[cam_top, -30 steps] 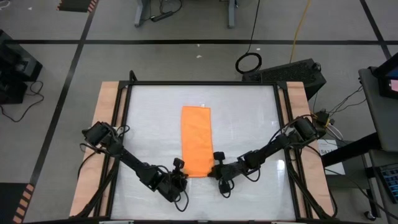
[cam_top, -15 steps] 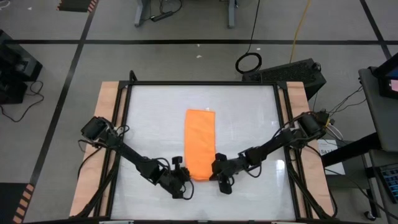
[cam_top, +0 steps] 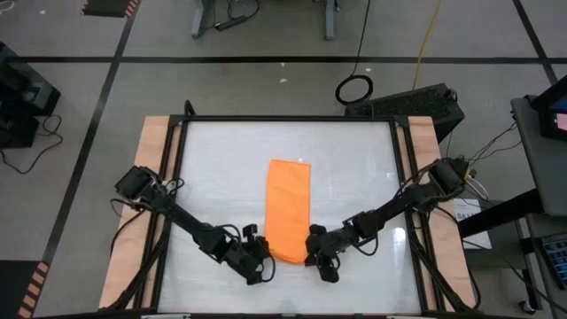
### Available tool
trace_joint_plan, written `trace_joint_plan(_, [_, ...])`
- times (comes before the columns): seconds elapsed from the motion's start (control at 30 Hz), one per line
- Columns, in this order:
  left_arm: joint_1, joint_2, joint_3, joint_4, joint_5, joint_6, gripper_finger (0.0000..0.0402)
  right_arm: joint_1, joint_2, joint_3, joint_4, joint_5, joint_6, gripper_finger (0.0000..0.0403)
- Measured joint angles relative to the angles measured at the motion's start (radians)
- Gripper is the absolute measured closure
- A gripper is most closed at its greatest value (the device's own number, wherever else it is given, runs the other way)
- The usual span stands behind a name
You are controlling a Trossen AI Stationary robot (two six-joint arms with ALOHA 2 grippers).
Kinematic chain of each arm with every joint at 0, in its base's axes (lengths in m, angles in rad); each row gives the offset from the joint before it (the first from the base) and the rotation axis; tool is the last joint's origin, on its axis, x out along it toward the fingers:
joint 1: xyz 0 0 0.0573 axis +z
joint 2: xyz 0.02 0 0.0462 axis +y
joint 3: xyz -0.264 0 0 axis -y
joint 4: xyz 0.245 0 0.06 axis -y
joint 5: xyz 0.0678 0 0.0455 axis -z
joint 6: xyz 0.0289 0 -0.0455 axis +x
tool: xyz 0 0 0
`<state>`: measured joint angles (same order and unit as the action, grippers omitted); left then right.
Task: Roll towel
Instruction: Roll the orange towel
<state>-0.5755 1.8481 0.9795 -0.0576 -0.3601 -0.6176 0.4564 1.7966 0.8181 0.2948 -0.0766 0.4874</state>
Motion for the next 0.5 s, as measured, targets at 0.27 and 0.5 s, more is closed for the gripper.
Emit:
trace_joint_plan(0.27, [0.000, 0.000, -0.110, 0.214, 0.006, -0.065, 0.0401, 0.101, -0.002, 0.001, -0.011, 0.248, -0.233, 0.0256])
trace_joint_plan(0.5, [0.009, -0.001, -0.121, 0.243, 0.012, -0.077, 0.0401, 0.188, 0.017, 0.002, 0.003, 0.493, -0.379, 0.0213])
